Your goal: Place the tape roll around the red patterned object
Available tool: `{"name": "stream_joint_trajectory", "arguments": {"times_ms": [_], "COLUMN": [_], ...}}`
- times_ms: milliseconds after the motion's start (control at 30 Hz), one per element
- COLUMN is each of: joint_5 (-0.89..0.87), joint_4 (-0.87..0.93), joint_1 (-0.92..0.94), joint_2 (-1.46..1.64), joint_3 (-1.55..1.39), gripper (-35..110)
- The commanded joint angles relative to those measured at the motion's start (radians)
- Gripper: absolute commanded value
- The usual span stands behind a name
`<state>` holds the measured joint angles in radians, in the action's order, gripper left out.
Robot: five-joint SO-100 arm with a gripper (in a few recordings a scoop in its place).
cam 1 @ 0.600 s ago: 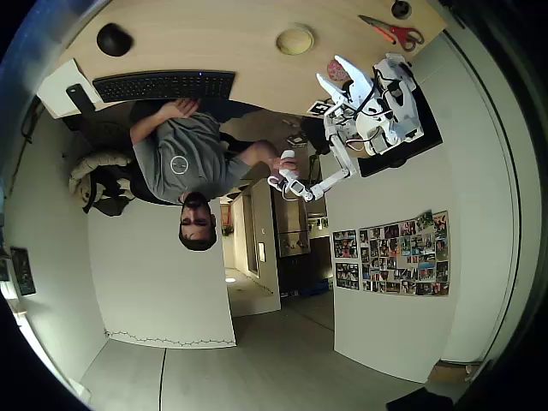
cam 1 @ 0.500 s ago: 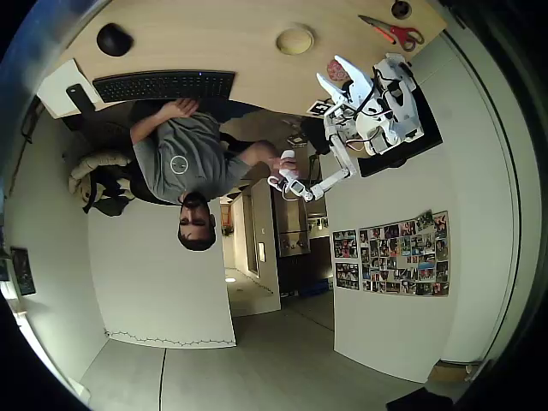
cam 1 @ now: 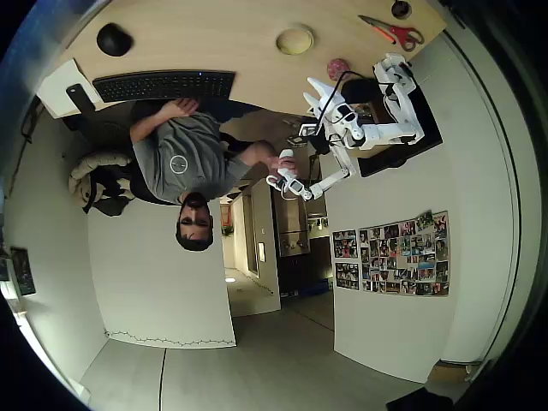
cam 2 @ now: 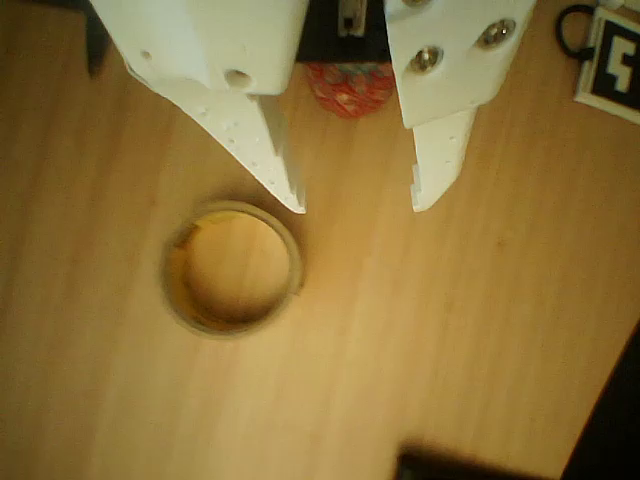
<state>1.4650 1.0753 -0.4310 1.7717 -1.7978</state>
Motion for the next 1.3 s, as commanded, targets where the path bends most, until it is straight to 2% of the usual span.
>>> {"name": "stream_joint_trajectory", "arguments": {"times_ms": [0,200,433,633,833,967,1033,1133,1267], "joint_5": [0.009,0.018,-0.037,-0.091,-0.130,-0.158,-0.166,-0.190,-0.207], "joint_4": [-0.021,-0.153,-0.049,-0.049,-0.091,-0.098,-0.121,-0.166,-0.198], "joint_1": [0.011,0.121,0.143,0.081,0.032,0.014,0.009,0.006,0.009], "joint_2": [0.020,-0.153,-0.486,-0.514,-0.554,-0.565,-0.565,-0.565,-0.549], "joint_3": [-0.009,0.008,0.285,0.319,0.318,0.290,0.270,0.236,0.198], "gripper": [28,28,28,28,18,17,15,0,0]}}
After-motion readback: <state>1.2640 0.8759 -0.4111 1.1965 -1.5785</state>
